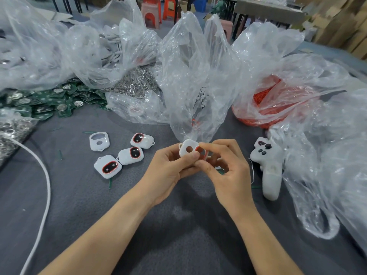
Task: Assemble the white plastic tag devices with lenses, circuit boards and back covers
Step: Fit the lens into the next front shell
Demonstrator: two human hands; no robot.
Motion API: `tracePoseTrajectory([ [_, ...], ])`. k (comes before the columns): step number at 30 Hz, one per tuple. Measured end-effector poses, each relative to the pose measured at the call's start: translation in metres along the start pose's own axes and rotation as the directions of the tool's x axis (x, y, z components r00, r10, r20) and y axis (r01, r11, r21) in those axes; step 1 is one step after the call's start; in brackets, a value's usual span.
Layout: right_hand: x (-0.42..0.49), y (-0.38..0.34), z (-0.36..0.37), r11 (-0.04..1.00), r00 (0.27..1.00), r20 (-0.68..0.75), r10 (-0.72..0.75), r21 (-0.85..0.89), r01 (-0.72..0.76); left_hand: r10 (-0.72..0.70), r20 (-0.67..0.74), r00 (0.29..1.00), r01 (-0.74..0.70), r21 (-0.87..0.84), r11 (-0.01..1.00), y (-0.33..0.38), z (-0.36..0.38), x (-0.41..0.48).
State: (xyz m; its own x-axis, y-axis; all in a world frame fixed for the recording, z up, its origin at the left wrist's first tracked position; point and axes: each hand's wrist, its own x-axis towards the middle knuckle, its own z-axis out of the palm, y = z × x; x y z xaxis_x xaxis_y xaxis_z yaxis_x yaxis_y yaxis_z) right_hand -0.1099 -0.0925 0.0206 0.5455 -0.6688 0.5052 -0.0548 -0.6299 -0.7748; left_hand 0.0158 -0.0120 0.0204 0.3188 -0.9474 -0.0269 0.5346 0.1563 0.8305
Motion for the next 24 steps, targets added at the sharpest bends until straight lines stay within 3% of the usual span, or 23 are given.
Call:
tracePoseTrajectory([
  [12, 0.0008, -0.0021, -0.0003, 0.969, 0.987, 0.075, 0.143, 0.194, -0.155, -0.019, 0.009, 1.0, 0.019, -0.012, 1.0, 0.0006, -0.0009, 0.0],
  [17, 0.0027, -0.0061, 0.0003, 0.807, 0.942, 0.201, 0.268, 0.486, -0.334, -0.004, -0.001, 1.0, 0.004, -0.005, 1.0, 0.001, -0.0033, 0.0028],
  [24, 0.005, -0.0031, -0.001, 0.586, 0.846, 0.323, 0.425, 0.613, -0.529, -0.043, 0.027, 0.999, 0.042, 0.024, 0.999, 0.0009, -0.0046, 0.0032],
])
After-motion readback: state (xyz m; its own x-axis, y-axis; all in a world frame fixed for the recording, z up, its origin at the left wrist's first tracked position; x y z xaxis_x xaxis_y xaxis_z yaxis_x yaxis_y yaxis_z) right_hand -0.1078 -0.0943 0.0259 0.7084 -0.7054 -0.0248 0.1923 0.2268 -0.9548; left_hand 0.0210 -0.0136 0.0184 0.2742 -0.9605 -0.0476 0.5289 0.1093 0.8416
